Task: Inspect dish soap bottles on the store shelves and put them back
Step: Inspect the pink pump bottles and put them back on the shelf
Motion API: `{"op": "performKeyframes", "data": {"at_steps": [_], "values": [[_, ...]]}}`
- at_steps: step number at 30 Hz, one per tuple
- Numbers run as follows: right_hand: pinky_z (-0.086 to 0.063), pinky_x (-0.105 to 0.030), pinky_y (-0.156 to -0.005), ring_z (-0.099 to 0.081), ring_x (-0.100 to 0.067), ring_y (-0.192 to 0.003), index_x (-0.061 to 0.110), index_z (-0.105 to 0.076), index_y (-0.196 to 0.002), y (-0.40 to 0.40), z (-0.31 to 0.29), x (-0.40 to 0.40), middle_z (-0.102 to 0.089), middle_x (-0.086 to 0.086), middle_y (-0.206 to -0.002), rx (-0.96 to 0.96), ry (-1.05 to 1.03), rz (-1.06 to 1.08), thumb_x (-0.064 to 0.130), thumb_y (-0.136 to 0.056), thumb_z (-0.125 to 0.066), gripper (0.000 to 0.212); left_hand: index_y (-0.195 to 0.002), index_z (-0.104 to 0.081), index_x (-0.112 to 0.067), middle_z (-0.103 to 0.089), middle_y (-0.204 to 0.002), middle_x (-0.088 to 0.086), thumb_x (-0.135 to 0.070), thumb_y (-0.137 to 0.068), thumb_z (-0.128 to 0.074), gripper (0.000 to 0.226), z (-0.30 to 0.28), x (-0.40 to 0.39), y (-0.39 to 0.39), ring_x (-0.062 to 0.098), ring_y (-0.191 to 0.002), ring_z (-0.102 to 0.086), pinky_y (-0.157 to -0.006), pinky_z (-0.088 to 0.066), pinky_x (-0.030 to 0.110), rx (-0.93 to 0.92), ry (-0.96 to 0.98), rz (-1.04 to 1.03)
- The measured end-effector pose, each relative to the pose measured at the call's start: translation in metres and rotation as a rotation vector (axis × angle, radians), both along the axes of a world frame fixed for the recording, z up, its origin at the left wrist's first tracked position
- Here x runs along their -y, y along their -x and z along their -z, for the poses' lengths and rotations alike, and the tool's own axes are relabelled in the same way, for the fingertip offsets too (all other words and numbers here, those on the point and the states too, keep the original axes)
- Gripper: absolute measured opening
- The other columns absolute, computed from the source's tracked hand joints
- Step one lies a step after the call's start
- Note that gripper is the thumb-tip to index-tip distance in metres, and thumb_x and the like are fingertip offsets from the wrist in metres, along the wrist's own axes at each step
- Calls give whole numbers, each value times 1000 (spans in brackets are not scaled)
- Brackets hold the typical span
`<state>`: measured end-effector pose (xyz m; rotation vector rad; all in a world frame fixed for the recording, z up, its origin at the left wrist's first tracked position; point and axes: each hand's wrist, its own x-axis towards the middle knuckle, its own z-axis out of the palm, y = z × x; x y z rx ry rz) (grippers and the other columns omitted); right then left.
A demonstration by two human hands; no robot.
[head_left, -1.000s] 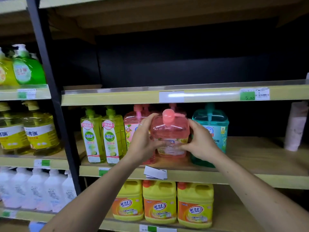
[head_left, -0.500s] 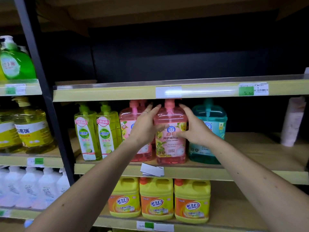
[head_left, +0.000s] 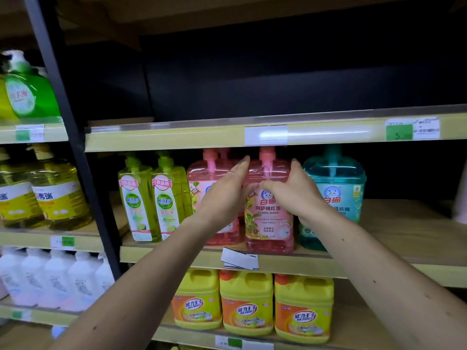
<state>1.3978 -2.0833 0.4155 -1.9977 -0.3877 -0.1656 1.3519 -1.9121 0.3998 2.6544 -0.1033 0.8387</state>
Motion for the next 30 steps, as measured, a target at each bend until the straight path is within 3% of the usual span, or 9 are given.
{"op": "performKeyframes", "data": {"at_steps": [3,5,8,11,16,18,23,26,30], "values": [[-46,-45,-113,-50,-33,-143,13,-46,-153,6,-4,-2,-49,-12,-158,124,-33,64,35,-93,-77,71,-172,-22,-27,-41,-172,3,-36,-114,-53,67,2,-1,-1,34,-138,-59,-108,-48,40,2,57,39],[-46,-38,-91,-57,-29,-116,14,-63,-127,7,-12,3,-62,-10,-126,233,35,79,34,-94,-74,40,-170,-29,-29,-47,-168,4,-35,-113,-55,64,-2,-3,3,34,-132,-63,-106,-49,38,-20,72,52],[-39,-35,-78,-51,-29,-98,3,-63,-126,5,-20,14,-51,-6,-99,316,249,41,40,-98,-70,46,-148,-65,-21,-79,-127,8,-24,-110,-63,38,-5,-13,20,24,-90,-77,-83,-61,31,270,118,16],[-44,-38,-81,-59,-36,-108,0,-60,-118,3,-23,17,-58,-13,-105,445,414,31,49,-105,-60,50,-123,-72,-8,-76,-109,6,-16,-107,-63,19,-7,-40,33,28,-95,-65,-83,-57,48,575,82,-202],[-47,-45,-96,-57,-39,-119,7,-53,-97,-2,-27,-2,-59,-13,-103,488,570,10,63,-104,-52,56,-121,-51,0,-57,-114,16,-47,-101,-70,54,-14,-51,26,35,-108,-52,-95,-48,49,222,-99,-335],[-49,-43,-85,-61,-35,-111,6,-57,-102,-9,-27,-7,-64,-12,-107,412,546,-14,68,-97,-60,62,-118,-47,-5,-57,-112,12,-63,-94,-71,67,-12,-54,23,32,-106,-53,-94,-48,45,137,-208,-344],[-44,-37,-57,-58,-21,-64,16,-42,-67,-22,-33,-12,-58,-3,-71,334,466,-43,81,-80,-70,72,-109,-50,-6,-57,-94,4,-87,-67,-77,95,-26,-53,8,28,-90,-56,-75,-46,40,59,-124,-376],[-40,-35,-67,-65,-33,-92,15,-41,-67,-20,-29,-19,-57,-6,-80,380,505,8,84,-85,-61,74,-78,-49,-14,-52,-76,-1,-93,-67,-72,83,-40,-48,-5,29,-82,-61,-67,-45,37,27,-170,-417],[-41,-43,-90,-53,-44,-126,9,-48,-88,-21,-24,-22,-63,-21,-121,423,545,47,81,-93,-52,72,-72,-58,-13,-55,-68,-2,-86,-68,-75,76,-41,-48,-10,25,-68,-63,-55,-42,35,-4,-80,-333]]}}
